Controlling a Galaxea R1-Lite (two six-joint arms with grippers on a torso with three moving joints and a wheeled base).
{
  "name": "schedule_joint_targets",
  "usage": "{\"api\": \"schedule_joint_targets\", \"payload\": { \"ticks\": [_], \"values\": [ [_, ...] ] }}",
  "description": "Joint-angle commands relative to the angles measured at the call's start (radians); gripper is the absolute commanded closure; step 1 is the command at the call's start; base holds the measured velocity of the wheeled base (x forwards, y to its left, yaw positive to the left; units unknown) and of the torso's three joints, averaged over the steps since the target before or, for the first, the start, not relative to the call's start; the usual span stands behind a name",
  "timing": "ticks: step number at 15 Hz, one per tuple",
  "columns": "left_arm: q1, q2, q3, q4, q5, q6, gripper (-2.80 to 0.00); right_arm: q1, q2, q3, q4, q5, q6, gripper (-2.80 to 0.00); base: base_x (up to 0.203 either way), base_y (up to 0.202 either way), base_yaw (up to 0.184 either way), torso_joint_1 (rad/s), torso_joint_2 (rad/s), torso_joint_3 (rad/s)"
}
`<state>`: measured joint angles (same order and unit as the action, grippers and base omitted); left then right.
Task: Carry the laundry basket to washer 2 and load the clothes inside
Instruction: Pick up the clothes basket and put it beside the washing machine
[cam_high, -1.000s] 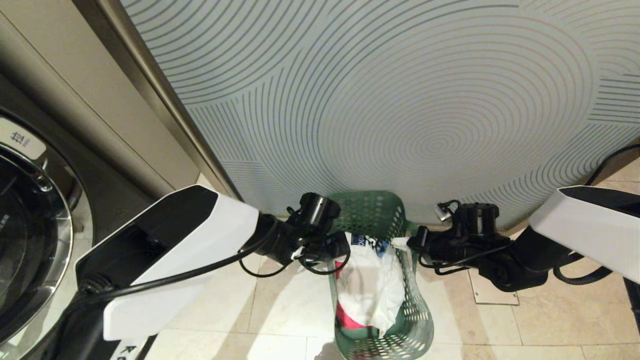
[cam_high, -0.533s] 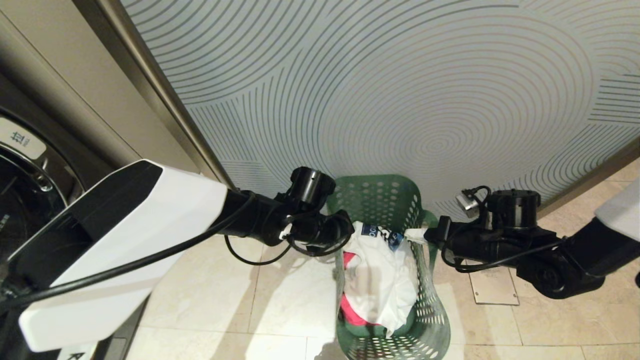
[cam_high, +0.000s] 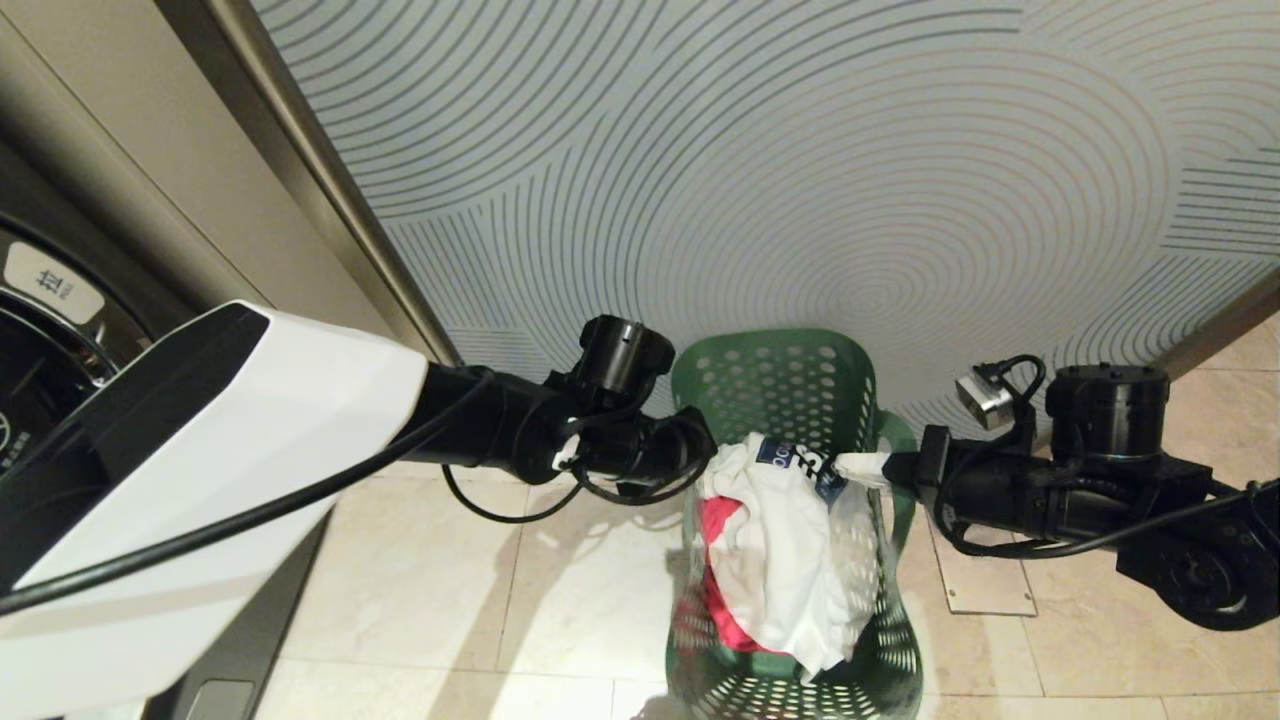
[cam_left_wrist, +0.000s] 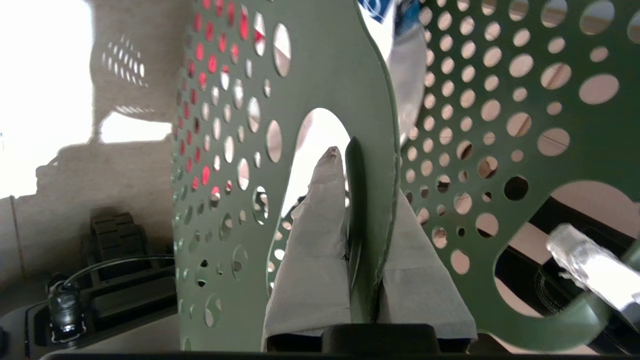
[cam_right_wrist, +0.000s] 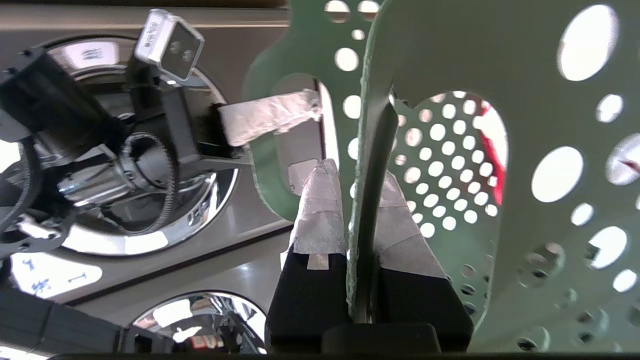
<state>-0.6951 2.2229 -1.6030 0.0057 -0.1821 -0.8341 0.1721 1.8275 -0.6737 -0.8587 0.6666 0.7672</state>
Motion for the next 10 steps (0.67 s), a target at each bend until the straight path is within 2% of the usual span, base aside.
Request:
{"api": "schedule_joint_targets", "payload": {
  "ticks": [1,5,10],
  "values": [
    [-0.006,-0.008,0.001,-0.001,0.000,-0.005,0.00,0.000,-0.034,0.005,0.001,0.004,0.004,0.00,0.000,0.000,0.000,0.002,0.00,0.175],
    [-0.009,-0.047,0.013,0.002,-0.003,-0.009,0.00,0.012,-0.058,0.004,0.024,0.004,0.004,0.00,0.000,0.000,0.000,0.002,0.00,0.193],
    [-0.009,-0.129,0.101,-0.002,-0.008,-0.011,0.00,0.050,-0.078,0.003,0.029,0.004,0.006,0.00,0.000,0.000,0.000,0.001,0.00,0.202]
  ]
}}
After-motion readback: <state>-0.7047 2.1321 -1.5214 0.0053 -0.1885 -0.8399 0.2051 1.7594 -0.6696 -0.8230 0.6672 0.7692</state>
